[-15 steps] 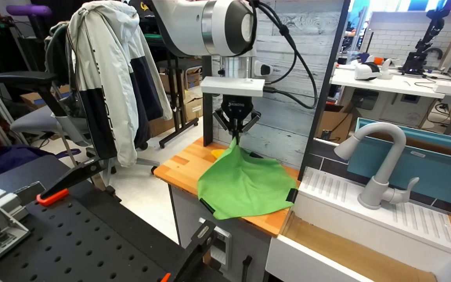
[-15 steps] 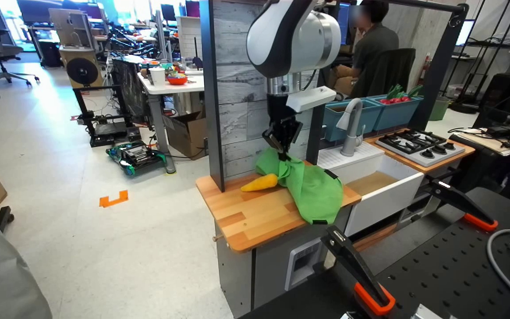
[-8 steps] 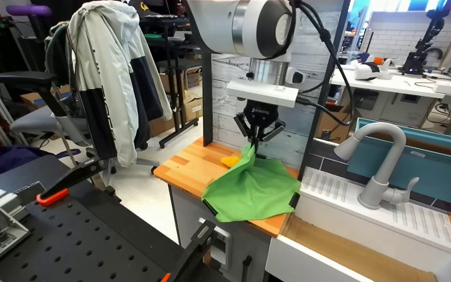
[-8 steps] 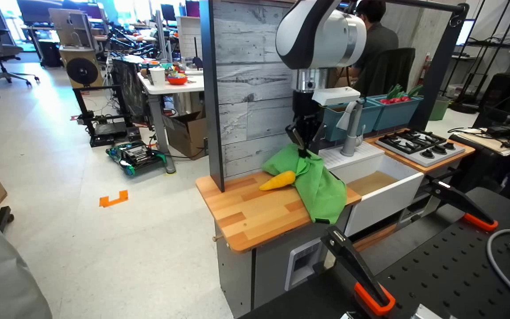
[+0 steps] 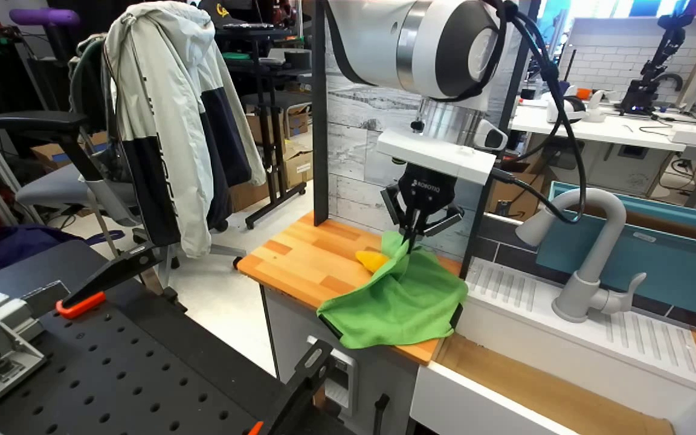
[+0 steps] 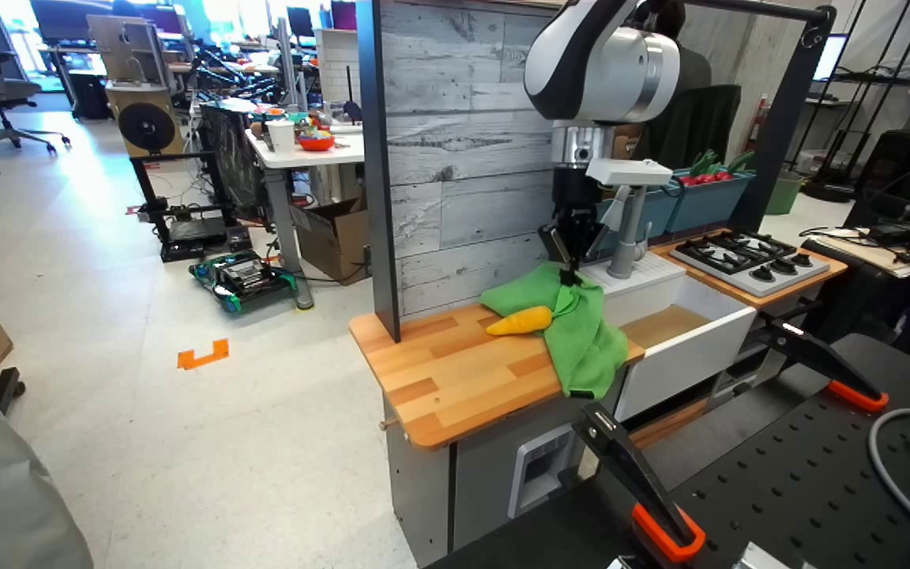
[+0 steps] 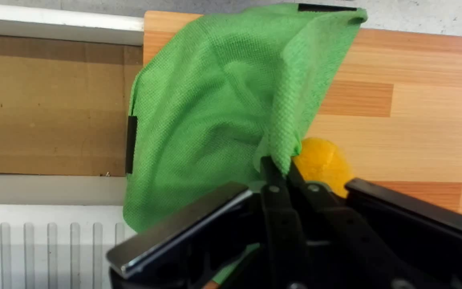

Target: Fold the green cloth

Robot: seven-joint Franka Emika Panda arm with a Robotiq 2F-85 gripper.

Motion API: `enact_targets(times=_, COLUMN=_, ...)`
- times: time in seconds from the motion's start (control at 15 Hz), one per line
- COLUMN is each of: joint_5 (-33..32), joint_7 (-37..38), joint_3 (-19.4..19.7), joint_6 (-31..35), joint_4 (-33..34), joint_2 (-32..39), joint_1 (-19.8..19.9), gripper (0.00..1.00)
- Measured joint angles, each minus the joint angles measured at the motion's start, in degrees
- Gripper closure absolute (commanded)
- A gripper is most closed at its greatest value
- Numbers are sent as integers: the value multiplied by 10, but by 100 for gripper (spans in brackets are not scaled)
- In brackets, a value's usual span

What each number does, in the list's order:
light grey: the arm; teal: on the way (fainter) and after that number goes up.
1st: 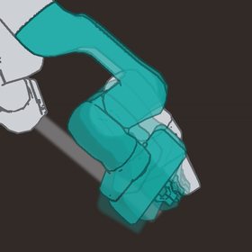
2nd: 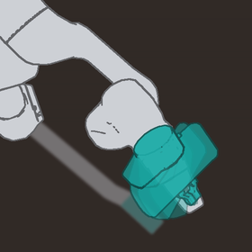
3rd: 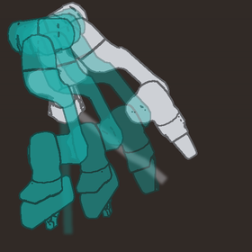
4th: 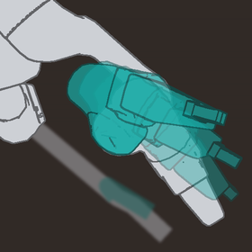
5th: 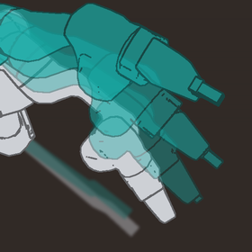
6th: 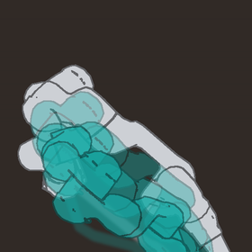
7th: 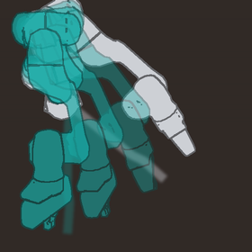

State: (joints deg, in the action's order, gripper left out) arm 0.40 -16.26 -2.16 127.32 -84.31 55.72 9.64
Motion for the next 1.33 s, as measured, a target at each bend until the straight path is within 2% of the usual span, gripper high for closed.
enact_targets(times=0.33, joint_5=0, joint_7=3, joint_3=1, joint_6=-26, joint_4=30, joint_2=33, joint_1=0, gripper=99)
enact_targets(times=1.33, joint_5=0, joint_7=58, joint_3=8, joint_6=-47, joint_4=83, joint_2=101, joint_1=-1, gripper=99)
